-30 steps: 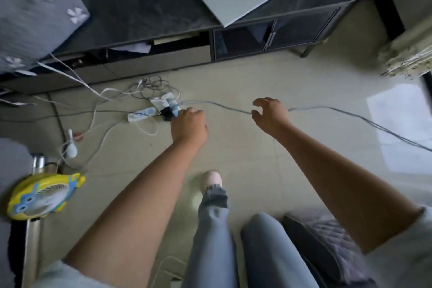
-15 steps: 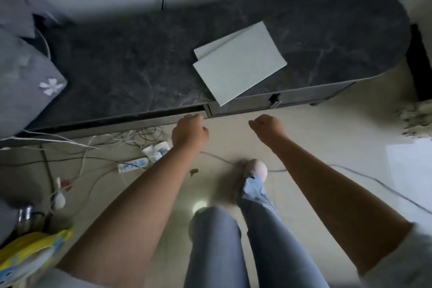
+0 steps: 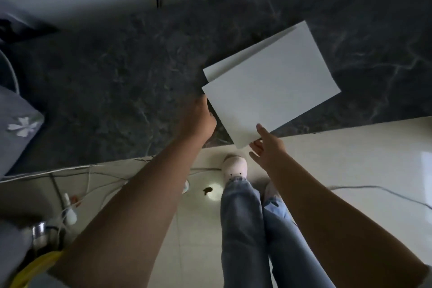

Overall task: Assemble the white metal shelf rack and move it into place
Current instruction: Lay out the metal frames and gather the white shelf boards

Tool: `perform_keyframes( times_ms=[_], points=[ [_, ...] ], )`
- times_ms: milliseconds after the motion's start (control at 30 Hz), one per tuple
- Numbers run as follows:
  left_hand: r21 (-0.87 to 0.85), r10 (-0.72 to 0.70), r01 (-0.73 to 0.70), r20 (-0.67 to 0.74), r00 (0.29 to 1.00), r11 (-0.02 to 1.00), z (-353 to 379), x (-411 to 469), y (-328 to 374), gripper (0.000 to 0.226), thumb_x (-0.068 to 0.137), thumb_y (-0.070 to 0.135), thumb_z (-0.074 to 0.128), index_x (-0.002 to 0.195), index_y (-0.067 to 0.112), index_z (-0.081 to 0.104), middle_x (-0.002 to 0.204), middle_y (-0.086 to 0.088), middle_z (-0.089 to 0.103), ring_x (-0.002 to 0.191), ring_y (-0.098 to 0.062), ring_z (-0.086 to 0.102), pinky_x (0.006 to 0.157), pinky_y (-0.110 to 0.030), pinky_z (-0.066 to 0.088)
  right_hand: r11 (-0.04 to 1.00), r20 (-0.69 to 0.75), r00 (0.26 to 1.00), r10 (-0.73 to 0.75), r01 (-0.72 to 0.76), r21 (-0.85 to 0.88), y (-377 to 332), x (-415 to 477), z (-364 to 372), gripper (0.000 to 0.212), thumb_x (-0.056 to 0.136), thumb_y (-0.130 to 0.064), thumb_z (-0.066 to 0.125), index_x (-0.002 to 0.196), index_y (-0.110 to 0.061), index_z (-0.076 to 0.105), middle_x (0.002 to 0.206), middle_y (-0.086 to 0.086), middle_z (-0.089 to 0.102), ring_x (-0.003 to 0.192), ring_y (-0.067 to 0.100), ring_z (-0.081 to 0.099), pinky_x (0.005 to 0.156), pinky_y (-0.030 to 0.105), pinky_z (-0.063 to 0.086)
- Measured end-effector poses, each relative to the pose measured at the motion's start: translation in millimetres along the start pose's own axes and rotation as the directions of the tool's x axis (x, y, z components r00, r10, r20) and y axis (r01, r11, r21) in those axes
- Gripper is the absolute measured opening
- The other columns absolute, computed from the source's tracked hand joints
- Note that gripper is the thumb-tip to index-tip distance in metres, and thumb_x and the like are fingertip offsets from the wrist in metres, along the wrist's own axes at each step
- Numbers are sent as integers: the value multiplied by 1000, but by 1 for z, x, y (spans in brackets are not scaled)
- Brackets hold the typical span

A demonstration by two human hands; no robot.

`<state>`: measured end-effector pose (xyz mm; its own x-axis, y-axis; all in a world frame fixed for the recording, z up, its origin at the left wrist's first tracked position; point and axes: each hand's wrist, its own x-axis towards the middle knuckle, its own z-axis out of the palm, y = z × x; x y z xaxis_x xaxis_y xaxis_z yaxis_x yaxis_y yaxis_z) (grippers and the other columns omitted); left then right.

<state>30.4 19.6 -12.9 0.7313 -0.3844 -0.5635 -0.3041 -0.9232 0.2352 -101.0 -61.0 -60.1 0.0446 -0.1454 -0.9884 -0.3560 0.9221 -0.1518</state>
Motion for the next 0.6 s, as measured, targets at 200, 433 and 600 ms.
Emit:
perform_keyframes(
  times_ms=[200,433,600],
  points=[
    [9,14,-13,-71,997,1000,-9,72,12,49,98,13,35,145,8,25,145,-16,33,131,-28,37,105,-35,37,996,-63,996,56,-51,72,-3,11,9,20,84,-20,67,85,-6,52,92,13,60,95,28,59,78,34,51],
    [28,-28,27,38,999,999,9,105,26,52,100,29,33,145,4,21,150,-17,23,137,-28,26,109,-38,27,990,-152,979,-137,139,3,0,12,-47,8,94,-14,48,93,-8,52,95,14,54,77,21,52,63,30,45],
    [46,-29,25,99,995,999,24,102,26,108,76,52,67,148,10,-1,155,-12,-2,143,-29,3,114,-43,14,982,-272,946,-179,187,4,-9,-3,-81,12,91,-21,53,85,-12,57,84,7,58,76,20,55,64,31,52]
  ],
)
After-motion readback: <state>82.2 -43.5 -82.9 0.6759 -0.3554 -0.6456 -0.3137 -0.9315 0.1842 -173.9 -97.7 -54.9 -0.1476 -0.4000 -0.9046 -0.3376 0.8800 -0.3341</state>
